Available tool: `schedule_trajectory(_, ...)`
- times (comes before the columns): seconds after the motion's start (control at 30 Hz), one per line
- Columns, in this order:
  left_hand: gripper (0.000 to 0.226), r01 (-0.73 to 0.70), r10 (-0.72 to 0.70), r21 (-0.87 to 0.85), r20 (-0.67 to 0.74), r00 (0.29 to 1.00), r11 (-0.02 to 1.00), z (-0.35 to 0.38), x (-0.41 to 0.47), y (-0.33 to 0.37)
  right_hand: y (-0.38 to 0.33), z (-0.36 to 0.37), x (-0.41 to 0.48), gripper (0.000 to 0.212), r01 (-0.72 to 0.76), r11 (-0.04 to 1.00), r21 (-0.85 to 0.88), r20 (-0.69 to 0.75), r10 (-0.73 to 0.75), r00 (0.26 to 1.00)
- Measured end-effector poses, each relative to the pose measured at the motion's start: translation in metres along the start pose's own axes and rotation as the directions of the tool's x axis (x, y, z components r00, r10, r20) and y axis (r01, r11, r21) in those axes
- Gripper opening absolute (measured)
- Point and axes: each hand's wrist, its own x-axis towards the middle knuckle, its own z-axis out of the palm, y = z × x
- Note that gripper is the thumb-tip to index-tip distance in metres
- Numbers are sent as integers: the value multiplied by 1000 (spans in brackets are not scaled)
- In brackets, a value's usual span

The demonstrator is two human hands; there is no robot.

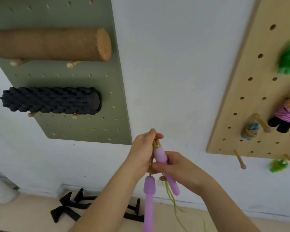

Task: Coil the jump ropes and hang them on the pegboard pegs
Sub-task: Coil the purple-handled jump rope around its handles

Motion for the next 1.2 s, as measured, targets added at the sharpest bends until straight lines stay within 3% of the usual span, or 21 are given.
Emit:
schedule_trajectory(0.1, 46, 20, -20, -47, 5, 1000, 999, 2, 11, 9, 9, -1, 2, 21, 24, 993, 118, -87, -14, 996)
schedule_trajectory(0.2, 48, 14, -13, 34, -20, 1000, 999, 4, 16, 17, 15, -2, 3, 18, 12, 968, 249, -105, 14, 994)
schedule_trajectory(0.33, 45, -46, 62, 132, -121, 991, 990, 5, 20, 18, 18, -3, 1, 34, -110, 817, 566, 144, 34, 989)
schedule_trajectory(0.4, 49, -72, 114, 229, -177, 978, 971, 4, 22, 16, 18, -4, 1, 41, -156, 839, 521, 244, 29, 969)
schedule_trajectory(0.5, 50, -93, 224, 442, -254, 941, 892, -3, 24, 17, 17, -7, 2, 41, -171, 859, 483, 264, 44, 964)
schedule_trajectory(0.53, 47, -100, 227, 409, -274, 934, 907, -6, 24, 19, 17, -8, 2, 39, -175, 851, 496, 252, 52, 966)
schedule_trajectory(0.57, 45, -114, 193, 269, -291, 937, 956, -8, 24, 23, 17, -7, 1, 39, -177, 849, 498, 240, 62, 969)
schedule_trajectory(0.63, 42, -125, 89, -132, -252, 964, 983, -8, 26, 31, 19, -1, 1, 36, -188, 856, 482, 244, 75, 967)
schedule_trajectory(0.8, 35, -88, -9, -578, -164, 986, 811, -6, 31, 41, 17, 21, 4, 31, -182, 789, 587, 238, 47, 970)
schedule_trajectory(0.87, 41, -54, -30, -653, -116, 993, 755, -13, 33, 43, 13, 20, 6, 25, -129, 792, 597, 187, 19, 982)
schedule_trajectory(0.9, 44, -47, -22, -568, -114, 993, 822, -17, 33, 44, 11, 18, 7, 23, -100, 809, 580, 164, 4, 986)
schedule_trajectory(0.97, 51, -69, 65, -13, -185, 981, 998, -26, 33, 38, 5, 12, 7, 23, -42, 826, 562, 140, -45, 989)
schedule_trajectory(1.0, 52, -95, 164, 280, -233, 958, 955, -30, 31, 33, 2, 9, 6, 23, -18, 818, 575, 140, -77, 987)
schedule_trajectory(1.03, 53, -129, 274, 453, -271, 923, 882, -34, 30, 29, 0, 6, 7, 25, -3, 806, 592, 147, -105, 984)
schedule_trajectory(1.1, 43, -299, 421, 423, -231, 877, 856, -36, 22, 26, -3, 1, 8, 34, 0, 788, 615, 188, -147, 971)
schedule_trajectory(1.13, 31, -391, 450, 316, -139, 882, 864, -36, 18, 26, -4, -1, 8, 40, -3, 781, 625, 219, -172, 960)
schedule_trajectory(1.2, 17, -416, 395, 173, 145, 907, 893, -34, 13, 28, -3, -7, 8, 47, -13, 754, 657, 287, -233, 929)
